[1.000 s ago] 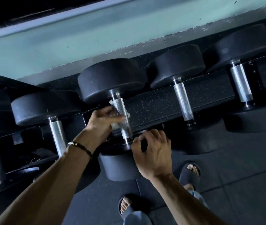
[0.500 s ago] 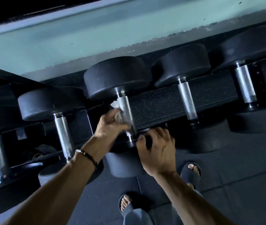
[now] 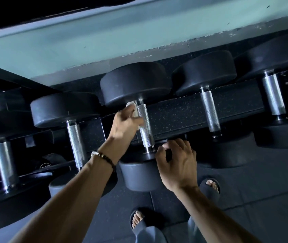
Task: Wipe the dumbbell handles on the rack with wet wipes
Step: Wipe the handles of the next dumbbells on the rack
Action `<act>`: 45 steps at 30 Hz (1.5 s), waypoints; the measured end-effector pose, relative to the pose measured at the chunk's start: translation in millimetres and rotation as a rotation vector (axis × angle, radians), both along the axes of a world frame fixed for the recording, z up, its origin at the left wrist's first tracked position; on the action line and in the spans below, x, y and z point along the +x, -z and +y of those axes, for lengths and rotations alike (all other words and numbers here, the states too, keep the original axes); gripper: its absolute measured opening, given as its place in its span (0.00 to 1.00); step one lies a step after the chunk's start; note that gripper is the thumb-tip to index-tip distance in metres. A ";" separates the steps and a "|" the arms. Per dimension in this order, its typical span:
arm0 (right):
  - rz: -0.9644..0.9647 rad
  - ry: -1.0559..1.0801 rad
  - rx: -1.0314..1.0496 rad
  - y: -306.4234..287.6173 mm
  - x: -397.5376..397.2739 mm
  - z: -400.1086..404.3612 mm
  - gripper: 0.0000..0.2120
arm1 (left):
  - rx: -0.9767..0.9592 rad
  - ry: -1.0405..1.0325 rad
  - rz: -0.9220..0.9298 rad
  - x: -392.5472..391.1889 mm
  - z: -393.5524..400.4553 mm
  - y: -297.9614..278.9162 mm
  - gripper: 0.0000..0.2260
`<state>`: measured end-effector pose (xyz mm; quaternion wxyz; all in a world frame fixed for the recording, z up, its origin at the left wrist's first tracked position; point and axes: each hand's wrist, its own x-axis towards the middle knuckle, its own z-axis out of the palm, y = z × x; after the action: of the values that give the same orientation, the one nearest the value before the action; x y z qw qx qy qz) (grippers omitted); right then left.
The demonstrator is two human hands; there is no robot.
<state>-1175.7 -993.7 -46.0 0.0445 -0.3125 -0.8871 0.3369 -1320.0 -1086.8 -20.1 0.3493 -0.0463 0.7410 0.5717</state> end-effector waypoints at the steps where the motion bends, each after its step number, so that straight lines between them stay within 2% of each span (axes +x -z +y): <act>1: -0.002 -0.001 0.004 0.8 0.0 0.4 0.17 | -0.015 -0.003 0.017 -2.2 1.4 4.9 0.08; 3: -0.023 -0.012 0.010 2.1 -0.2 0.4 0.17 | -0.034 0.068 0.056 14.0 -4.8 7.5 0.12; 5: -0.038 -0.026 0.017 2.1 -0.2 0.5 0.18 | -0.072 0.200 0.088 33.5 -14.8 5.9 0.10; 7: -0.045 -0.020 0.014 0.9 -0.2 1.1 0.19 | -0.126 0.223 0.124 31.5 -10.8 4.3 0.11; 10: -0.013 -0.006 0.008 -0.1 -0.7 1.1 0.18 | -0.159 0.146 0.109 4.9 3.1 7.3 0.28; 12: -0.013 -0.011 0.006 1.0 -1.0 0.5 0.18 | -0.247 0.186 0.119 9.6 3.1 11.6 0.32; 13: -0.012 -0.013 0.008 1.2 -1.3 0.6 0.18 | -0.263 0.241 0.104 21.1 0.4 6.0 0.30; 16: -0.019 -0.012 0.008 -0.2 -0.9 0.6 0.18 | -0.284 0.351 0.046 34.2 1.3 -7.3 0.07; 17: -0.019 -0.017 0.013 0.1 -0.7 0.6 0.18 | -0.302 0.336 0.031 25.7 4.4 -5.3 0.04; 21: 0.004 -0.021 0.028 2.8 -1.1 0.6 0.17 | -0.156 0.292 -0.159 -4.7 8.7 -2.6 0.14; 23: 0.006 -0.015 0.026 1.6 -1.1 0.0 0.17 | -0.177 0.216 -0.230 9.3 4.3 -4.2 0.08; 24: 0.005 -0.011 0.023 0.6 -1.2 0.1 0.17 | -0.157 0.196 -0.294 17.0 2.8 -14.4 0.09; 26: 0.011 -0.003 0.023 -0.4 -1.0 -0.1 0.17 | -0.043 0.088 -0.508 20.7 1.7 -22.1 0.16; 27: 0.016 -0.008 0.029 0.2 -0.8 -0.2 0.17 | -0.015 0.008 -0.545 14.1 7.0 -15.6 0.18; 29: 0.020 -0.020 0.041 1.1 -0.2 -0.2 0.16 | 0.005 -0.153 -0.545 -5.2 17.8 -20.5 0.19; 32: 0.033 -0.021 0.064 1.0 -0.4 -0.1 0.16 | 0.011 -0.228 -0.529 -2.1 20.5 -21.3 0.09; 36: 0.033 -0.012 0.063 -0.1 -1.7 -1.1 0.15 | -0.032 -0.216 -0.634 18.1 10.0 -21.4 0.13; 38: 0.026 -0.013 0.062 0.4 -1.3 -1.2 0.15 | 0.022 -0.306 -0.638 4.8 15.0 -22.6 0.18; 40: 0.021 -0.014 0.058 1.6 -0.4 -0.5 0.15 | 0.055 -0.361 -0.626 -1.0 22.6 -18.3 0.18; 42: 0.023 -0.016 0.061 1.9 -0.6 -0.5 0.15 | -0.004 -0.312 -0.623 12.7 21.8 -11.5 0.17; 45: 0.026 -0.016 0.052 -0.5 -1.7 -0.1 0.15 | -0.049 -0.289 -0.668 20.4 19.7 -14.6 0.22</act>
<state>-1177.4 -993.8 -45.5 0.0612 -0.2998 -0.8974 0.3179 -1299.6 -1067.1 -5.5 0.4866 -0.3428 0.5852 0.5507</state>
